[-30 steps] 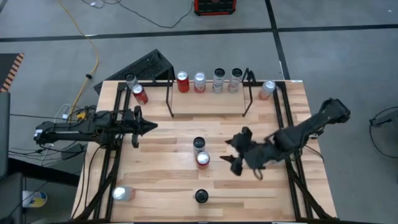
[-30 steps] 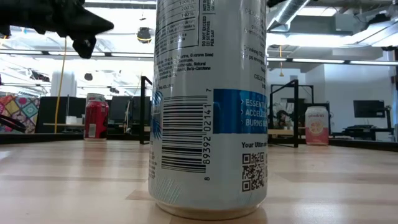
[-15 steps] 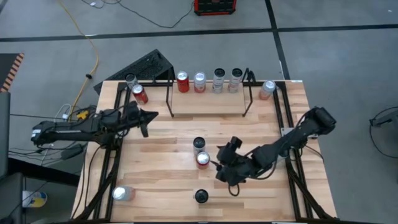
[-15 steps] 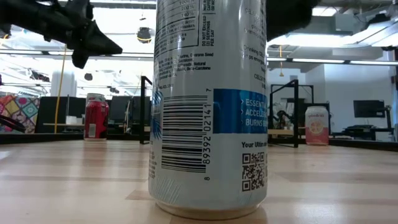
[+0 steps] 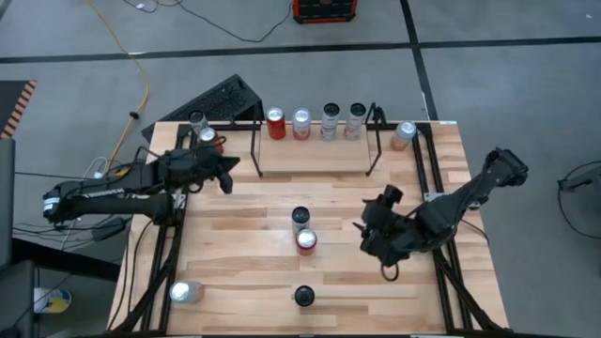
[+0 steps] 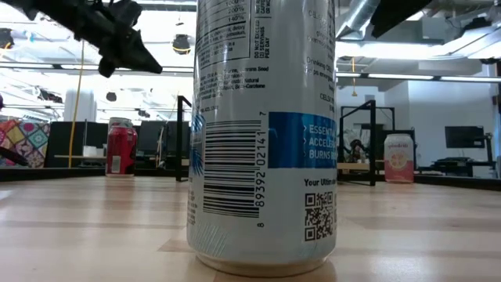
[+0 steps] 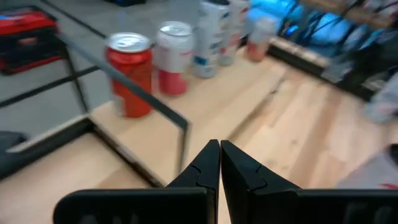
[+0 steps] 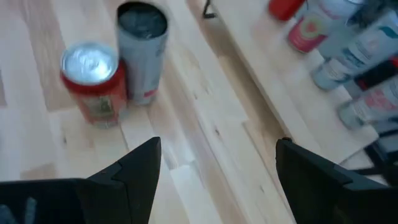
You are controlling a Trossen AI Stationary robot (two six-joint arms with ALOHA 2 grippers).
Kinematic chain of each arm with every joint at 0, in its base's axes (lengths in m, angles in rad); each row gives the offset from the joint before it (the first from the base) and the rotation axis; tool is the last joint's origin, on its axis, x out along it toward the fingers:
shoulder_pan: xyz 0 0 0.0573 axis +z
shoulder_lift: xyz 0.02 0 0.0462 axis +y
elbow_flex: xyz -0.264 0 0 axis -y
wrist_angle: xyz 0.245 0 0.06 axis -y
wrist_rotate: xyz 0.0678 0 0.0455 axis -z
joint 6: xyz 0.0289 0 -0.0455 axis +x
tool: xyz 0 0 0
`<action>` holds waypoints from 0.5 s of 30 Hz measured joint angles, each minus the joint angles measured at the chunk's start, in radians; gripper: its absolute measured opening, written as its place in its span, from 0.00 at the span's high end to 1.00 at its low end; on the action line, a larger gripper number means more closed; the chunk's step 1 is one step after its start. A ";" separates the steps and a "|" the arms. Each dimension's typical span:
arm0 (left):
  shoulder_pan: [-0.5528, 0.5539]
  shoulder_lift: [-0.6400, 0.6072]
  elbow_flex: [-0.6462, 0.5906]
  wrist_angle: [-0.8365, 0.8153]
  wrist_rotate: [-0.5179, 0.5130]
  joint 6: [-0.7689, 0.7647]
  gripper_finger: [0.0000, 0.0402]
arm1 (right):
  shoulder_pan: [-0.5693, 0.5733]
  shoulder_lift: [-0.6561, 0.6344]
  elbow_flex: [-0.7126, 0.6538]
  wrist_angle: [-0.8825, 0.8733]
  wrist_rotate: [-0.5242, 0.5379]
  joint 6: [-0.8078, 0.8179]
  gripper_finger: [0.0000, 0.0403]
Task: Place canned beverage on shelf
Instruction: Put the top red black soda can on the shelf aligned with the other red black soda can
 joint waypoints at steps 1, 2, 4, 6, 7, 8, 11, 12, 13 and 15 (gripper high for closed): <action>0.016 0.007 0.026 -0.035 -0.003 0.010 1.00 | 0.005 -0.013 0.000 -0.001 0.000 0.028 0.28; 0.037 0.012 0.053 -0.075 -0.007 0.016 1.00 | 0.011 -0.022 0.000 0.001 0.002 0.056 0.28; 0.087 0.028 0.116 -0.161 -0.008 0.026 1.00 | 0.022 -0.030 0.000 0.012 0.013 0.097 0.28; 0.146 0.047 0.179 -0.262 -0.006 0.024 1.00 | 0.032 -0.027 0.000 0.036 0.041 0.113 0.28; 0.172 0.056 0.207 -0.311 -0.003 0.011 1.00 | 0.037 -0.018 0.000 0.050 0.055 0.112 0.28; 0.197 0.064 0.228 -0.353 0.002 -0.005 1.00 | 0.038 -0.007 0.000 0.064 0.068 0.103 0.28; 0.235 0.081 0.252 -0.454 0.053 -0.047 1.00 | 0.034 0.026 0.000 0.097 0.076 0.050 0.28; 0.236 0.085 0.250 -0.472 0.073 -0.061 1.00 | 0.030 0.034 0.000 0.102 0.075 0.034 0.28; 0.236 0.087 0.245 -0.487 0.089 -0.069 1.00 | 0.026 0.040 0.000 0.101 0.072 0.019 0.28; 0.236 0.101 0.244 -0.525 0.092 -0.078 1.00 | 0.019 0.051 0.000 0.099 0.053 0.010 0.28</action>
